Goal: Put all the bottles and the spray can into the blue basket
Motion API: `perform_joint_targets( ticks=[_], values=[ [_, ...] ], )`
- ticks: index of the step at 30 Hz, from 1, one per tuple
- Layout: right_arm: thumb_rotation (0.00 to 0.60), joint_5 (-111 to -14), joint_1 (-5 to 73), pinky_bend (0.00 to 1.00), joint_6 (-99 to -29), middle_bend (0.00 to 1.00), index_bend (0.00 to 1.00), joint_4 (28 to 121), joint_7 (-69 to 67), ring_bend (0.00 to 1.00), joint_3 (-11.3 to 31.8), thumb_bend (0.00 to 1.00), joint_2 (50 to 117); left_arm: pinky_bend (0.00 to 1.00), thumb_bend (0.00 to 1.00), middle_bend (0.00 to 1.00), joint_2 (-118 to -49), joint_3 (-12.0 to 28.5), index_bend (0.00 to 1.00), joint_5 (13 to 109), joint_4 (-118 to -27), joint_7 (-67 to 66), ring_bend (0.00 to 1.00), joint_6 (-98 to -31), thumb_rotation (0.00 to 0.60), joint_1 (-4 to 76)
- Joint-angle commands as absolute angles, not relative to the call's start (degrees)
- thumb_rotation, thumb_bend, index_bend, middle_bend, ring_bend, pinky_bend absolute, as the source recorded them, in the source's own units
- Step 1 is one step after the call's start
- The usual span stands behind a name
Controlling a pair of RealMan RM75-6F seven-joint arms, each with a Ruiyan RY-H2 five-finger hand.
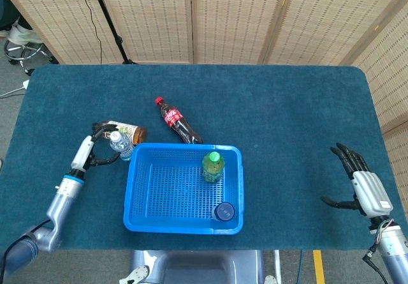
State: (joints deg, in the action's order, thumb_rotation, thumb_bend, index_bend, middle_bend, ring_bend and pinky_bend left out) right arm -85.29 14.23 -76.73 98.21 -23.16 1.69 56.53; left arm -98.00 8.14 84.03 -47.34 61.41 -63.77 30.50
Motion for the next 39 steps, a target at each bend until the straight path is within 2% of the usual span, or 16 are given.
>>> perform_joint_targets(
  ticks=[1,4,10,13,16,21,25,27,32,39],
  values=[
    [0.600,-85.6,14.0,0.00,-76.8,0.00,0.00,98.1,-23.5,0.00,1.8,0.00,56.3,0.18,0.35,0.45,-98.5,8.5,0.55,83.4,-48.0,60.5,0.32,-63.1,0.600,31.0],
    [0.600,-85.8,13.9,0.00,-76.8,0.00,0.00,98.2,-23.7,0.00,1.9,0.00,56.2,0.20,0.37,0.50,-98.3,8.5,0.60,83.4,-48.7,60.2,0.36,-63.2,0.600,31.2],
    [0.600,-86.0,13.7,0.00,-76.7,0.00,0.00,98.3,-23.1,0.00,2.1,0.00,56.3,0.20,0.37,0.50,-97.6,9.4,0.60,83.1,-50.6,61.4,0.36,-66.0,0.600,30.4],
    [0.600,-85.8,13.7,0.00,-76.4,0.00,0.00,98.3,-22.9,0.00,2.2,0.00,56.4,0.23,0.37,0.50,-95.8,10.1,0.60,83.6,-52.9,63.3,0.36,-69.7,0.600,29.3],
    [0.600,-85.6,13.7,0.00,-76.2,0.00,0.00,98.2,-22.6,0.00,2.4,0.00,56.5,0.27,0.38,0.50,-93.2,10.4,0.60,84.9,-55.9,63.4,0.36,-73.8,0.600,28.2],
    [0.600,-85.6,13.6,0.00,-75.9,0.00,0.00,98.5,-21.8,0.00,2.5,0.00,56.6,0.27,0.38,0.50,-86.5,11.0,0.60,87.7,-64.8,63.3,0.36,-81.1,0.600,26.1],
    [0.600,-85.4,13.6,0.00,-75.7,0.00,0.00,98.8,-21.4,0.00,2.6,0.00,56.7,0.27,0.38,0.50,-80.5,10.0,0.59,91.2,-72.1,61.0,0.36,-84.4,0.600,25.2],
    [0.600,-85.3,13.5,0.00,-75.4,0.00,0.00,98.8,-21.1,0.00,2.6,0.00,56.8,0.27,0.38,0.50,-76.6,8.8,0.59,93.8,-76.5,57.9,0.36,-84.4,0.600,25.3],
    [0.600,-84.8,13.4,0.00,-75.1,0.00,0.00,99.0,-20.7,0.00,2.6,0.00,56.8,0.27,0.38,0.50,-72.2,6.1,0.58,100.2,-86.8,54.2,0.35,-83.2,0.600,27.3],
    [0.600,-84.5,13.1,0.00,-75.3,0.00,0.00,99.0,-20.8,0.00,3.0,0.00,56.7,0.27,0.38,0.50,-76.2,3.4,0.58,103.3,-92.3,49.6,0.35,-75.7,0.600,32.1]
  ],
)
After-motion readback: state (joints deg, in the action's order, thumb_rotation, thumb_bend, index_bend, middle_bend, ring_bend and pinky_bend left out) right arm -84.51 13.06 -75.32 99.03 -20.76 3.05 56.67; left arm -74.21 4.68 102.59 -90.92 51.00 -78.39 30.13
